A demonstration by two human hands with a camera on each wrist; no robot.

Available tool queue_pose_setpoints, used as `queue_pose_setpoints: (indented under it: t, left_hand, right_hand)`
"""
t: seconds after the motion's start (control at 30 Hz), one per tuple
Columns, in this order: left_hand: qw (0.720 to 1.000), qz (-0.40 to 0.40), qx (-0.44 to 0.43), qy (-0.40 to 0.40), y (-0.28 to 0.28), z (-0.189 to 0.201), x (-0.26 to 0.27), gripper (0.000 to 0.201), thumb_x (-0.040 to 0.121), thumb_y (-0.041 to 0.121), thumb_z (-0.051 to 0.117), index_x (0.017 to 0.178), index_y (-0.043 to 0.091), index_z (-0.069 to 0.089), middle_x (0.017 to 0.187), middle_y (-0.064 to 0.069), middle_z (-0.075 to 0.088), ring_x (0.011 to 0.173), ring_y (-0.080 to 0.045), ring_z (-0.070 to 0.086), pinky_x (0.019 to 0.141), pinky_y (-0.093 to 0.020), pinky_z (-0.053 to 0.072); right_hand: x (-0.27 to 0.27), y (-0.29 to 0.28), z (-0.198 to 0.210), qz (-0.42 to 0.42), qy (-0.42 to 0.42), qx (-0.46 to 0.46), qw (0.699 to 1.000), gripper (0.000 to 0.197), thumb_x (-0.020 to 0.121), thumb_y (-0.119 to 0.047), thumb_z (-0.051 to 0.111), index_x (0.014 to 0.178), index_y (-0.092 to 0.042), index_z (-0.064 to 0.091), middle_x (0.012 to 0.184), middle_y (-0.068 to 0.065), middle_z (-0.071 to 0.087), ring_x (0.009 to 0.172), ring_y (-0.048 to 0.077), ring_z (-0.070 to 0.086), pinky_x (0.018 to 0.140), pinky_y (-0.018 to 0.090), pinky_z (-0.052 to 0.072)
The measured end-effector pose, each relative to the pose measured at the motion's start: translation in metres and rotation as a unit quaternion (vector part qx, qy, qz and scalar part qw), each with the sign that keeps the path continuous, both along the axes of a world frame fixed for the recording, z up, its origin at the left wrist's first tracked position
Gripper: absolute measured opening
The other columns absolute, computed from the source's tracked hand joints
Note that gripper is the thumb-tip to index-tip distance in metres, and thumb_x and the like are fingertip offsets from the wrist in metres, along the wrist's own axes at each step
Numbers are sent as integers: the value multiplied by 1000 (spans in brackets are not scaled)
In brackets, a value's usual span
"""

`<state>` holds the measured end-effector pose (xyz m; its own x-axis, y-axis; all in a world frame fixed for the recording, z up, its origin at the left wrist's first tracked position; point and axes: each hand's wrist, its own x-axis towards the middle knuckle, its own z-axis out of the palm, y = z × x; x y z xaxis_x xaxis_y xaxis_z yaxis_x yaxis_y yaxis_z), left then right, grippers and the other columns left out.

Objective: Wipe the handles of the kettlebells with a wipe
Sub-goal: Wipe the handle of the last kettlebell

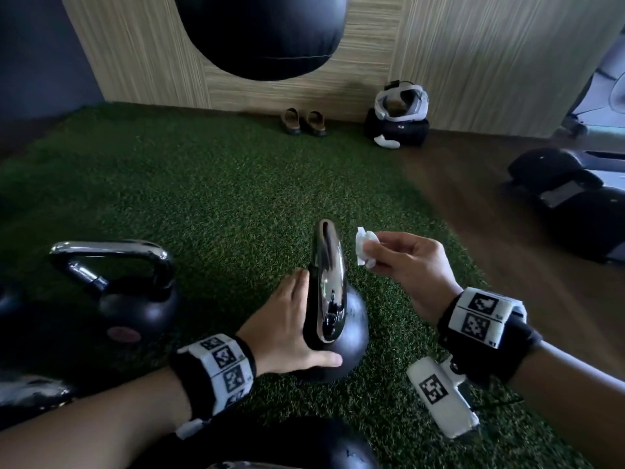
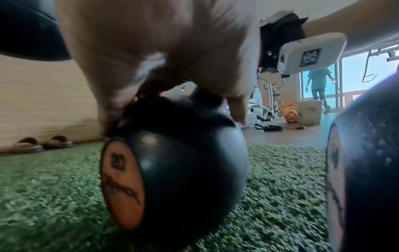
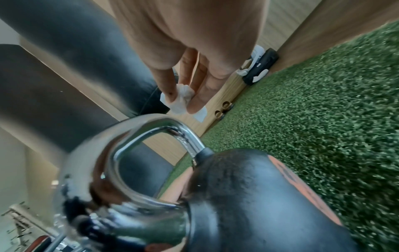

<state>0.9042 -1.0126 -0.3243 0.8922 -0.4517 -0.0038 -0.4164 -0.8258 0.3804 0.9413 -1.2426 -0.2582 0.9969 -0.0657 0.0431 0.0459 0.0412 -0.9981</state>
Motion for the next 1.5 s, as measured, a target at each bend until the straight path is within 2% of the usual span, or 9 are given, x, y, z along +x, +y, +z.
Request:
queue_pose_setpoints:
  t: [0.17,0.47,0.67,0.77,1.0,1.17,1.23,1.37,1.5]
  left_hand:
    - [994,40,-87,-61,-11,-8,-1,128,60,87,68,157,21,19,158,5,31,147,-15,28,127,-41,22]
    - [983,18,-161,-83,-4,-15,8,117,65,84,70,154,16,35,152,4,46,142,-11,38,124,-38,30]
    - [963,-29,-269,-11,19,0,18,108,55,43,100,129,78,29,133,27,54,130,-10,57,116,-37,43]
    - [962,-17,-271,0,19,1,16,113,55,39,101,121,87,23,134,27,54,132,-11,56,117,-39,43]
    - [964,-11,-265,26,17,3,12,110,57,39,100,119,87,23,141,18,53,139,-15,49,120,-49,38]
    - [965,-11,-259,32,16,6,10,110,57,41,99,119,88,21,139,23,51,139,-14,48,120,-51,37]
    - [964,-13,-264,28,15,5,11,110,57,39,100,121,87,23,139,21,53,138,-13,50,120,-50,38]
    - [957,-16,-288,23,16,2,11,109,58,33,101,126,80,30,137,20,57,134,-8,53,118,-47,40]
    - [958,-13,-285,17,16,-2,11,110,57,33,101,127,79,30,136,26,55,132,3,51,120,-42,39]
  right_hand:
    - [7,-7,-26,-16,26,-21,999,21,83,-10,82,104,-6,78,92,11,80,84,25,77,82,38,61]
    - [18,0,-52,-3,44,-76,996,29,86,-16,81,112,-8,74,101,7,79,93,26,77,89,42,62]
    - [25,22,-57,-15,38,-150,988,25,82,-29,85,106,-21,80,95,-6,80,86,12,77,87,37,63]
    - [27,31,-65,-36,37,-190,980,27,80,-40,85,100,-21,82,89,-9,80,83,9,76,85,37,63]
    - [41,32,-31,-59,-25,-219,974,11,84,-31,81,86,-39,75,88,-10,78,82,18,76,76,36,64]
    - [40,27,-30,-22,-13,-260,965,25,83,-26,84,107,-21,79,97,-6,79,88,12,74,87,37,62]
    - [40,28,-24,-28,-62,-289,955,21,87,-25,80,107,-20,79,95,-6,78,82,13,74,80,38,63]
    - [38,28,-8,-59,-223,-332,915,24,91,-15,75,115,-12,78,97,-3,75,77,10,69,68,12,55]
    - [44,19,-2,-27,-281,-392,876,30,90,-5,74,120,-11,75,105,5,75,77,4,67,69,13,56]
